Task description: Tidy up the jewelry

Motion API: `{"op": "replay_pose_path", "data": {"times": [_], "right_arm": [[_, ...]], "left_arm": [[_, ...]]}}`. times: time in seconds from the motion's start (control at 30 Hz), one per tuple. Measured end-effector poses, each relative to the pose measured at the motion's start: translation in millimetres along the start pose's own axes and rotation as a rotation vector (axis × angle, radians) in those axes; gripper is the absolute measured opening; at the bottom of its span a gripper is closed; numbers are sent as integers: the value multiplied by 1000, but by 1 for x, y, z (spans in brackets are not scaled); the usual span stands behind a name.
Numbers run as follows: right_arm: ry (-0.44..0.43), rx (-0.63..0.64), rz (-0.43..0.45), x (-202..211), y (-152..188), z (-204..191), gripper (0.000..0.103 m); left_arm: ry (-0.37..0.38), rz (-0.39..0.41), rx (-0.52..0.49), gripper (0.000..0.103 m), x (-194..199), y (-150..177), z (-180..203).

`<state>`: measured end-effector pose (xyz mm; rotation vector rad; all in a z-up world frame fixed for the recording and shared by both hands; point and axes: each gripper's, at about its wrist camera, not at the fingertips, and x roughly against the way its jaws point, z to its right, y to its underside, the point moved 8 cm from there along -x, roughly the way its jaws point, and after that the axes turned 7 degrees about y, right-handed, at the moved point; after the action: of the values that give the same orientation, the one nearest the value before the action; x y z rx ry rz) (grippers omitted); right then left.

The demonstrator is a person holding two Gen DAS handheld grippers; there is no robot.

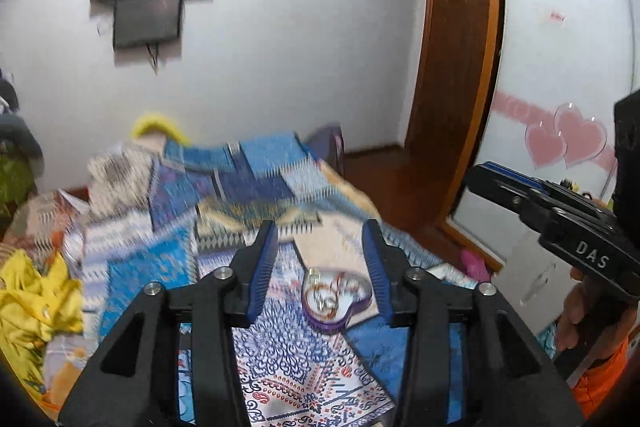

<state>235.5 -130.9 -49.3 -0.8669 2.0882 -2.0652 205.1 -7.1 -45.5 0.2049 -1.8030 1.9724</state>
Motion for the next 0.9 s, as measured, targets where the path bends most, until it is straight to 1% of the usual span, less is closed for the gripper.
{"op": "replay_pose_path", "data": {"times": [0.07,0.1,0.17,0.27,0.3,0.33,0.37,0.43,0.47,0.53,0.57,0.6,0.63,0.87,0.9], "right_arm": [[8,7,67,23,-11,-6,24],[13,8,94,33,-15,-8,24],[22,7,146,52,-21,-12,24],[47,11,205,74,-26,-17,25],[55,13,216,75,-27,-19,31],[64,15,232,81,-28,-21,40],[72,16,242,83,-29,-23,44],[92,19,265,87,-30,-26,59],[104,27,273,89,-31,-28,63],[121,34,283,91,-32,-29,75],[130,35,286,91,-32,-30,79],[133,36,286,91,-32,-31,84],[131,36,287,90,-32,-32,86],[134,40,273,90,-28,-35,87],[138,43,275,96,-22,-32,87]], "left_arm": [[-6,53,-13,57,20,-10,6],[-10,86,-20,59,33,-16,10],[-18,133,-24,67,51,-23,14],[-26,197,-29,74,77,-29,21],[-32,217,-31,76,85,-30,23],[-39,234,-32,83,91,-32,23],[-45,249,-32,89,96,-32,23],[-63,283,-33,94,109,-33,24],[-71,293,-34,96,112,-33,24],[-89,306,-36,96,118,-31,25],[-97,311,-38,96,120,-30,25],[-102,314,-40,96,122,-29,25],[-109,318,-44,97,124,-29,26],[-121,322,-53,99,131,-23,34],[-122,321,-54,99,130,-22,34]]}}
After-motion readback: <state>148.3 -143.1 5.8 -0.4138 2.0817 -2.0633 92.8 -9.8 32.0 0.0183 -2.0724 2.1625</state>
